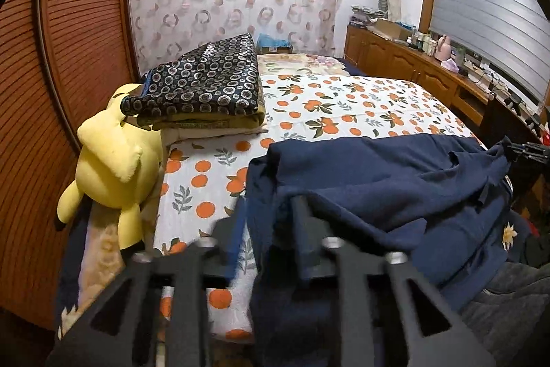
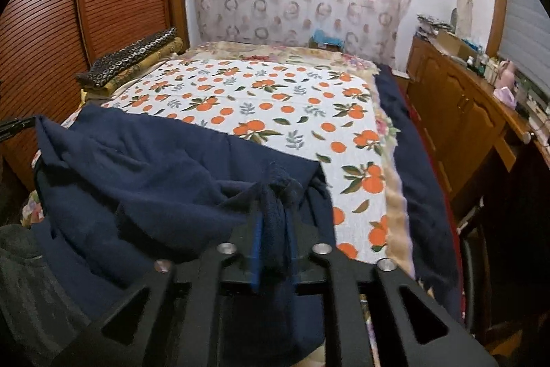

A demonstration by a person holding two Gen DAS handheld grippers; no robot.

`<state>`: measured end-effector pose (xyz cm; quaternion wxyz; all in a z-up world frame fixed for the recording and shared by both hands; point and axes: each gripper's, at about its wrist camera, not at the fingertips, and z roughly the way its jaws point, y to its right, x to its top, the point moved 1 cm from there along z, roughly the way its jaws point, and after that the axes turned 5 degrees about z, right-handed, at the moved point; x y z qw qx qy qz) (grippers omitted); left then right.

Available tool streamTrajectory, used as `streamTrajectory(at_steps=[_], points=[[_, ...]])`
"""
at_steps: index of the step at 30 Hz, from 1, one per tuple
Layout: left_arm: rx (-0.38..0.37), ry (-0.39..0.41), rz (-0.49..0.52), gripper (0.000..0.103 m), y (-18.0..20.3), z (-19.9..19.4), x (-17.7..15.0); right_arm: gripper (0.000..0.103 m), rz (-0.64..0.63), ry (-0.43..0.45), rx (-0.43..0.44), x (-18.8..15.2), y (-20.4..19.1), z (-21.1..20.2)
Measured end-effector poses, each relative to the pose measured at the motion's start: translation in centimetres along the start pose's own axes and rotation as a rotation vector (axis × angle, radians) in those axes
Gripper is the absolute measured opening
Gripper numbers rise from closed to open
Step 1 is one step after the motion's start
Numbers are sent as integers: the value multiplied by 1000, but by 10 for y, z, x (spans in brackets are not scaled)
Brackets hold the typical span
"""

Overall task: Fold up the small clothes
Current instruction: 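Open both grippers and release the navy shirt onto the sheet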

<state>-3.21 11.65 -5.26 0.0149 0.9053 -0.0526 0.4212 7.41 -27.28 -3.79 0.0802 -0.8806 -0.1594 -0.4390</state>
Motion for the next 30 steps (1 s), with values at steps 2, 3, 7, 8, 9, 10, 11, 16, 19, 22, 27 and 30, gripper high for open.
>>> streamTrajectory(at_steps=[2, 3, 7, 8, 9, 10, 11, 16, 19, 22, 27, 30], points=[[-7, -1, 1, 41, -2, 1, 1, 20, 0, 14, 0, 3, 0, -4], [-6, -8, 2, 41, -2, 2, 2, 23, 0, 22, -5, 6, 0, -5], [-11, -15, 12, 79, -5, 12, 8, 42, -4, 48, -7, 8, -4, -13], [-12, -16, 15, 83, -6, 16, 11, 49, -11, 51, -14, 10, -5, -13], [-11, -21, 18, 84, -7, 21, 14, 55, -16, 50, -25, 9, -5, -11], [-9, -23, 20, 84, -8, 25, 17, 56, -21, 47, -32, 12, -6, -7], [-6, -21, 23, 84, -8, 31, 21, 57, -26, 44, -31, 13, -6, -2], [-11, -46, 28, 84, -12, 59, 37, 59, -24, 23, -9, 11, -2, 24], [-6, -71, 38, 84, -13, 78, 43, 59, -16, 0, 5, 15, -1, 39], [-19, -107, 29, 84, -16, 95, 45, 60, -3, -29, 9, 19, 3, 54], [-75, -161, 6, 84, -21, 118, 43, 60, 25, -82, 5, 17, 14, 73], [-102, -177, -4, 84, -20, 125, 41, 60, 50, -113, 21, 16, 20, 83]])
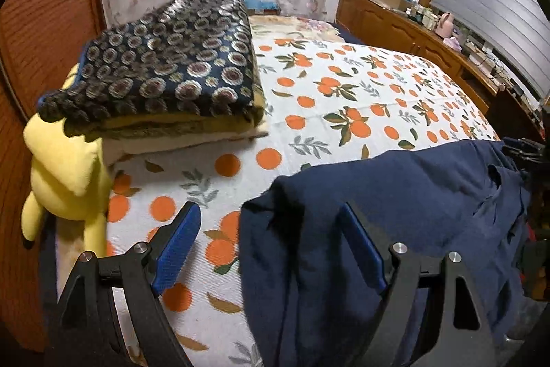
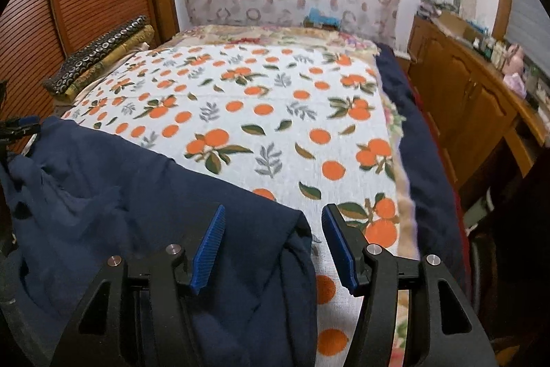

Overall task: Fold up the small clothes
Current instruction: 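Open both grippers and release the navy shirt onto the sheet, then grasp the navy shirt edge with both grippers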

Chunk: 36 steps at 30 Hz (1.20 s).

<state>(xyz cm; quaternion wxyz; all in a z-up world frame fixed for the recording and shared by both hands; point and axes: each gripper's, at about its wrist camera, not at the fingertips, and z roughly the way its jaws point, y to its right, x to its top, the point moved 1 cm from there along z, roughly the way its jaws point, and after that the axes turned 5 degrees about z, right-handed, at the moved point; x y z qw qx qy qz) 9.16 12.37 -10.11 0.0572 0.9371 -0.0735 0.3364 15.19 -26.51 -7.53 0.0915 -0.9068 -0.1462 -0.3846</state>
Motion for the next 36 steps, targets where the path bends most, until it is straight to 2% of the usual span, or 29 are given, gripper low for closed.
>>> streamTrajectory(at_steps=[4, 12, 19, 22, 24, 25, 26, 27, 29, 31, 33, 34, 35, 36], points=[[-30, -22, -1, 83, 2, 8, 1, 61, 18, -34, 13, -4, 3, 12], [-56, -50, 20, 72, 10, 20, 1, 78, 7, -14, -19, -7, -3, 13], [-56, -39, 25, 70, 11, 21, 1, 83, 29, -29, -48, -9, -1, 15], [-83, -36, 20, 53, 10, 20, 2, 84, 31, -31, -48, -10, 1, 13], [-110, -38, 16, 35, 11, 20, 3, 84, 29, -30, -44, -11, 2, 12], [-121, -38, 17, 31, 11, 20, 3, 84, 27, -32, -45, -11, 2, 12], [-135, -41, 24, 22, 14, 20, 3, 84, 24, -35, -44, -11, 3, 12], [-148, -42, 24, 16, 16, 20, 3, 84, 15, -39, -42, -12, 3, 11], [-134, -24, 36, 14, 22, 14, 2, 84, 11, -51, -36, -11, 3, 11], [-135, 3, 50, 13, 28, 5, 2, 74, -2, -56, -14, -10, 0, 9], [-150, 37, 59, 12, 36, -8, 3, 42, -28, -57, 25, -12, -5, 5], [-157, 58, 63, 12, 39, -16, 3, 33, -33, -63, 40, -13, -7, 3], [-167, 79, 67, 12, 43, -26, 5, 15, -39, -67, 56, -14, -10, 1], [-171, 98, 72, 12, 47, -34, 7, 12, -45, -68, 57, -16, -12, -1]])
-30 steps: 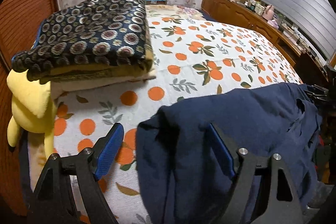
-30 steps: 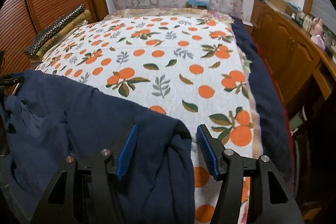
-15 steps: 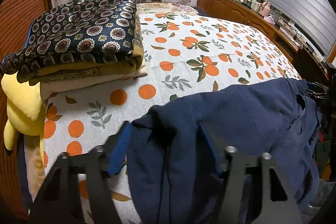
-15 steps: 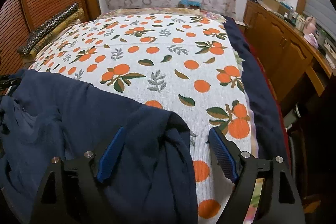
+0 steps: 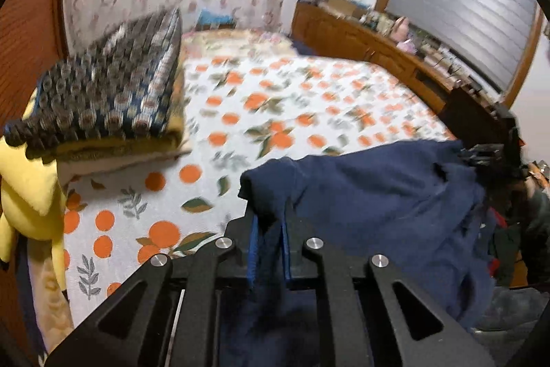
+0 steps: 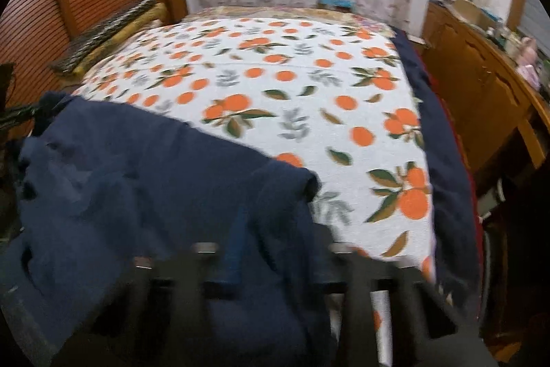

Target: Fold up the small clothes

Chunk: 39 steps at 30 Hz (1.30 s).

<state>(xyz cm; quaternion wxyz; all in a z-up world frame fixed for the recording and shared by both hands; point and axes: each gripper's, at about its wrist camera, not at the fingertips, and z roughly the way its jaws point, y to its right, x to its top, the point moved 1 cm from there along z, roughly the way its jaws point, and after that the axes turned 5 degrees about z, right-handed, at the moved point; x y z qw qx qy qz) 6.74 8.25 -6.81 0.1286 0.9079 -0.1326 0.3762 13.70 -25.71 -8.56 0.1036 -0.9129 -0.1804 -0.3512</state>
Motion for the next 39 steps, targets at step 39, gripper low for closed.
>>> streamTrajectory(at_steps=[39], points=[[315, 285, 50, 39, -44, -21, 194, 20, -43, 361, -216, 183, 3, -113]])
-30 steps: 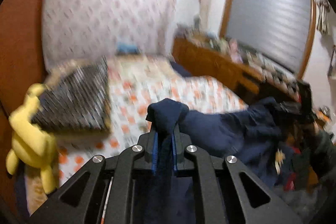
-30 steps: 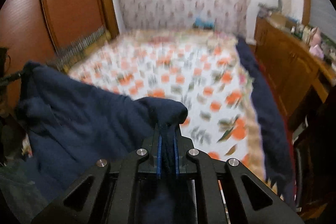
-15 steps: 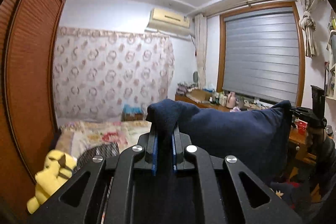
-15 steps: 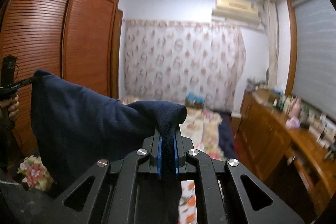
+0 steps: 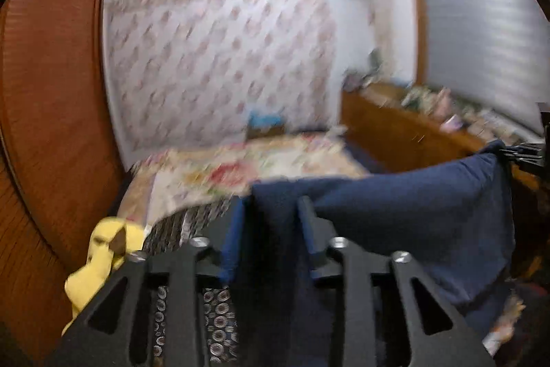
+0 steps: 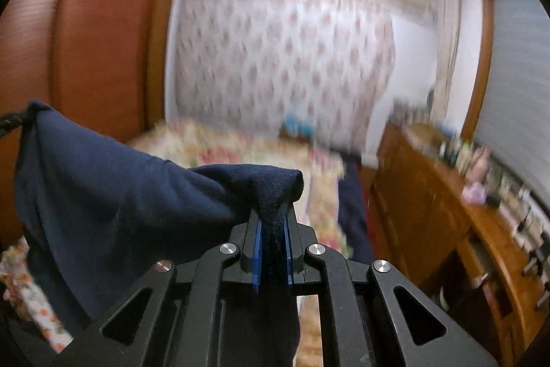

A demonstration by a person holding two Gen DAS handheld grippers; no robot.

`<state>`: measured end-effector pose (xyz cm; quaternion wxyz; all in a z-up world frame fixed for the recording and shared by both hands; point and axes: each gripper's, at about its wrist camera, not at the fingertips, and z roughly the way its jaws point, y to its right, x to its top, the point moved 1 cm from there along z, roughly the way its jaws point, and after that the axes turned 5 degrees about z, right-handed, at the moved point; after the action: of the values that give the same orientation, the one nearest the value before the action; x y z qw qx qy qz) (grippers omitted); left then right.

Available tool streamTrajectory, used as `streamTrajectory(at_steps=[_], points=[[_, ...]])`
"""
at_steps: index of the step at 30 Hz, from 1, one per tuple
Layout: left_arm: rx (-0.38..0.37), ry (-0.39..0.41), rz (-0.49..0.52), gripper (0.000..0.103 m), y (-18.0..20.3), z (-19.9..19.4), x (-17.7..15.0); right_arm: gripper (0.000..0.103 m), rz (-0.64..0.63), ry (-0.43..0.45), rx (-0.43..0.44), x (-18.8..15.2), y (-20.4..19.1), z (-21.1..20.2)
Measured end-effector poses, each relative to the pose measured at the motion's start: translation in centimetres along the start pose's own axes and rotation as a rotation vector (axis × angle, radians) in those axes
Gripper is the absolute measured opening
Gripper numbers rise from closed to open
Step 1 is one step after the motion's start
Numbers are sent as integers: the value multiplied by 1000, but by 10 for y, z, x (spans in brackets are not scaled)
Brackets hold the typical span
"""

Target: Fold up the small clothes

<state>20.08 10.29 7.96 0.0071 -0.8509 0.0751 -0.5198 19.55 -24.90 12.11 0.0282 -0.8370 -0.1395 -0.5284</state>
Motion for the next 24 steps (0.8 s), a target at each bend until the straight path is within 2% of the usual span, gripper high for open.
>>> streamTrajectory(at_steps=[3, 4, 6, 8, 13, 18, 19, 24], points=[[1, -84, -10, 47, -1, 36, -24, 24, 39, -154, -56, -25, 4, 82], [-3, -104, -12, 50, 0, 41, -33, 24, 47, -183, -57, -32, 5, 96], [-13, -127, -15, 68, 3, 44, -48, 36, 54, -235, -74, -46, 4, 117], [-30, -142, -15, 79, 8, 41, -58, 40, 67, -232, -52, -53, 4, 120], [-60, -172, 5, 79, 25, 26, -78, 41, 94, -218, 9, -66, -3, 96], [-110, -201, -1, 79, 37, 14, -105, 41, 148, -213, 80, -103, 14, 65], [-119, -212, -3, 79, 40, 16, -110, 41, 156, -220, 87, -114, 28, 63], [-147, -269, -3, 79, 50, 17, -140, 41, 197, -267, 97, -144, 47, 60]])
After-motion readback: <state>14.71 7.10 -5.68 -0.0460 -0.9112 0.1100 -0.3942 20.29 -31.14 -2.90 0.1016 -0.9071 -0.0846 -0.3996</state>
